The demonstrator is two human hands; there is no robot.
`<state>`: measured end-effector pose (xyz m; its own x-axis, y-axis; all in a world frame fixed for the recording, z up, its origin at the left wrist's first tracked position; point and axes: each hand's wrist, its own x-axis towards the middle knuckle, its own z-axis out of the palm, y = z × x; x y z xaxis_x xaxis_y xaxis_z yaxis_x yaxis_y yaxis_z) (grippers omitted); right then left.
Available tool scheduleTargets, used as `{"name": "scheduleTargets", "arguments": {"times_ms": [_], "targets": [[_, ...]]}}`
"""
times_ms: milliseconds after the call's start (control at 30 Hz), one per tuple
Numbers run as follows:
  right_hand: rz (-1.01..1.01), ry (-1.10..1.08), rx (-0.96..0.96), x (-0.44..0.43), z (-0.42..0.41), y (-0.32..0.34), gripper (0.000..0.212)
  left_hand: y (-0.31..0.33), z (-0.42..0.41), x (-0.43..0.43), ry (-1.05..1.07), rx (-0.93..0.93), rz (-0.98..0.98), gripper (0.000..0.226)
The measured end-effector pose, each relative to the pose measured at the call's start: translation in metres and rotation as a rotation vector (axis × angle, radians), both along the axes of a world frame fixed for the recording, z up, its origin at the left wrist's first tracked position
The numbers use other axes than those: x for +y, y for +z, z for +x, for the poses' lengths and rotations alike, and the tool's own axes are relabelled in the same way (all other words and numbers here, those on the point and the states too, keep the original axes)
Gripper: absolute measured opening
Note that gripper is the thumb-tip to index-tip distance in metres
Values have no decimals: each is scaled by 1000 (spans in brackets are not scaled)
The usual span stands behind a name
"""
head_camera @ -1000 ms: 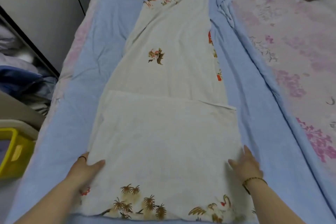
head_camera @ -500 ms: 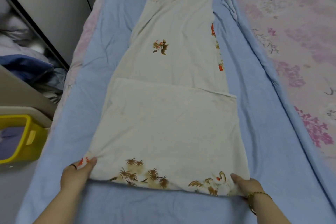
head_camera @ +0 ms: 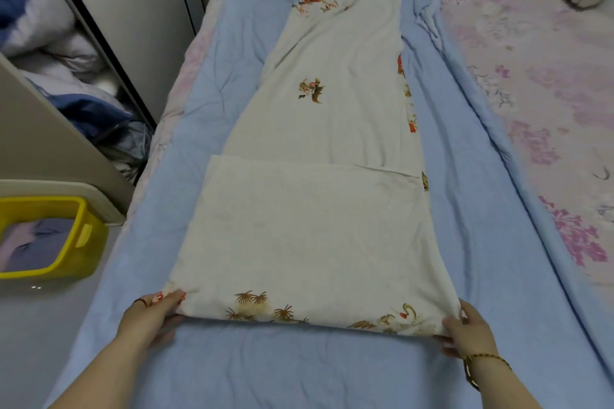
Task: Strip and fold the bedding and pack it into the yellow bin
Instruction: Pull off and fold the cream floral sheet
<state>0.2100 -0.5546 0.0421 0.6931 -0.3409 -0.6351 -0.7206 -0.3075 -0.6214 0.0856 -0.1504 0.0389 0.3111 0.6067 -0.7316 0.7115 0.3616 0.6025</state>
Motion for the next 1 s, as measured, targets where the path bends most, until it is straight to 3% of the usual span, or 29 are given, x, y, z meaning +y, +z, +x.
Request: {"name": "scheduleTargets", "arguments": {"times_ms": [100, 267, 400, 500, 667, 733, 800, 833, 900, 1000], "targets": [[48, -3, -40, 4, 0, -2, 49, -2, 7, 1, -57, 17, 44, 28], [33, -60, 138, 8, 1, -13, 22, -15, 6, 0, 15, 37, -26, 15], [93, -114, 70, -10, 2, -20, 11, -15, 2, 6, 94, -12, -110, 19], [195, -222, 6, -28, -12, -15, 19, -14, -4, 13, 98, -46, -145, 18], [388, -410, 54, -34, -41, -15, 19, -16, -22, 7, 60, -26, -185, 20], [357, -384, 120, -30, -45, -15, 16, -17, -26, 7, 17, 16, -152, 18], [255, -238, 223, -25, -41, -15, 7, -17, -23, 6, -24, 47, -95, 16], [207, -162, 259, -21, -36, -14, 12, -17, -19, 6, -57, 53, -65, 14], [168, -94, 242, -14, -23, -12, 27, -18, -11, 5, -105, 52, -10, 14], [180, -122, 166, -5, -13, -9, 23, -21, -7, 6, -60, 36, 40, 16]]}}
